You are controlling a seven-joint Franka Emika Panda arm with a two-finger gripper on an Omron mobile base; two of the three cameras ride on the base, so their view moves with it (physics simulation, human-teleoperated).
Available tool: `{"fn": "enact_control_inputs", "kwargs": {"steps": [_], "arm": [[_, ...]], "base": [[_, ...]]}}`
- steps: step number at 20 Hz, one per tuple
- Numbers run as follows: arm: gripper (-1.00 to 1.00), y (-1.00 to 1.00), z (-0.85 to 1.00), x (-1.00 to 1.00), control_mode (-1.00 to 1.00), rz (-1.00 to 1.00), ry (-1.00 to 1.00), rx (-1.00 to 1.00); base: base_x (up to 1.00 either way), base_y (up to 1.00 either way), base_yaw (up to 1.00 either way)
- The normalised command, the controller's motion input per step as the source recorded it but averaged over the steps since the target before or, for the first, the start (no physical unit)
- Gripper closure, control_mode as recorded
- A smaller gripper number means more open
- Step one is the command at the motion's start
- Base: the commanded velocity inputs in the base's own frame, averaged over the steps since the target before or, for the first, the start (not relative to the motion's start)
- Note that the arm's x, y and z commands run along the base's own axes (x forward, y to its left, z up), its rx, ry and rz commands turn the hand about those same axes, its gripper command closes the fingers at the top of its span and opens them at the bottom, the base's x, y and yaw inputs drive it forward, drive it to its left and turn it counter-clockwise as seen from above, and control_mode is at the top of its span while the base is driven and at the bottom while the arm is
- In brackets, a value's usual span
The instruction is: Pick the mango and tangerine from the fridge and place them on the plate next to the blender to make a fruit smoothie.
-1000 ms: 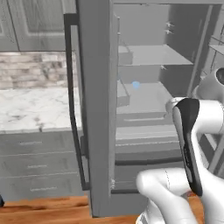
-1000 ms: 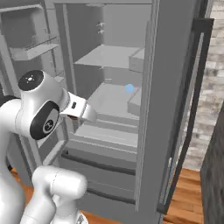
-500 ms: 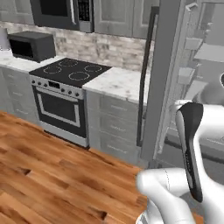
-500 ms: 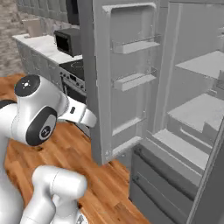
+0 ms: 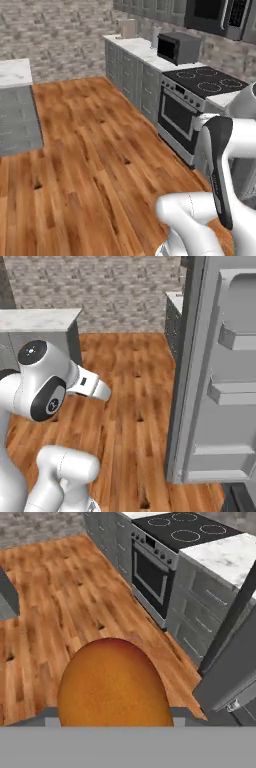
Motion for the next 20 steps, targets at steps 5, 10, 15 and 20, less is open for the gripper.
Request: {"fn": "enact_control_inputs", "kwargs": {"steps": [5,10,15,20], "arm": [[1.0,0.0,0.0,0.0,1.0,0.0,0.0,0.0],[1.0,0.0,0.0,0.0,1.0,0.0,0.0,0.0],[1.0,0.0,0.0,0.0,1.0,0.0,0.0,0.0],[1.0,0.0,0.0,0.0,1.0,0.0,0.0,0.0]], "base": [[-0.18,0.0,1.0],[-0.13,0.0,1.0],[-0.08,0.04,1.0],[-0.07,0.31,0.99]]}}
